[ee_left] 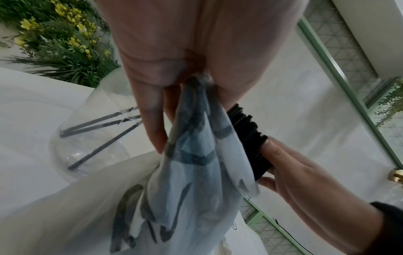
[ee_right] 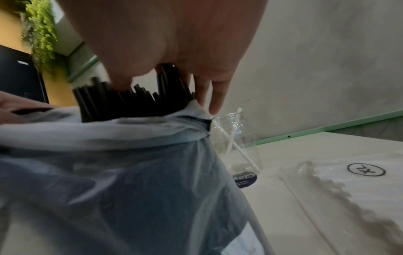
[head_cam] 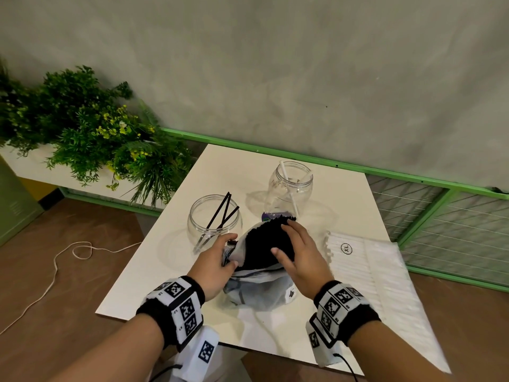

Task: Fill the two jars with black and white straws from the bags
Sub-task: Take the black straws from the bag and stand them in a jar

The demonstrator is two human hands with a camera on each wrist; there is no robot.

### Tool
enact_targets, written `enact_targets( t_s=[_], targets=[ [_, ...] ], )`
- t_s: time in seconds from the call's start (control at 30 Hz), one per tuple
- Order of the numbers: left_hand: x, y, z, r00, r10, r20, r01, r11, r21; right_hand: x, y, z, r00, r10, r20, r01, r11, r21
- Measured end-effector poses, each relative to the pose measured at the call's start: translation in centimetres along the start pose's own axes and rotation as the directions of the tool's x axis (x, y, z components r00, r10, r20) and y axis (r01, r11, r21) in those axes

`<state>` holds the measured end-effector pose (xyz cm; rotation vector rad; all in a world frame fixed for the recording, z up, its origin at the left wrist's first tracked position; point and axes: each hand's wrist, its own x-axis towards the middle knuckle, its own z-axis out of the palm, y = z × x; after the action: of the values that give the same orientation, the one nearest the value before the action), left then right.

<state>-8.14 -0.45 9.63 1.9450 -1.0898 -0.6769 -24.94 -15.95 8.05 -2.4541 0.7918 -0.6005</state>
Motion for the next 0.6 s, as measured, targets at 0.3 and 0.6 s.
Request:
enact_targets(
  t_s=[0.3, 0.6],
  targets=[
    [0.1, 0.6, 0.9, 0.999, 0.020, 0.030, -0.020, 0.999, -0.027, 0.2, -3.3, 1.5, 0.994, 0.080, 0.070, -0.071, 0.989, -0.130],
    [-0.3, 0.2, 0.0, 1.000, 0.022, 0.005, -0.023, 0.998, 0.061, 0.7, 0.0, 0.6, 0.965, 0.053, -0.258, -0.044, 0.998, 0.043]
  ],
)
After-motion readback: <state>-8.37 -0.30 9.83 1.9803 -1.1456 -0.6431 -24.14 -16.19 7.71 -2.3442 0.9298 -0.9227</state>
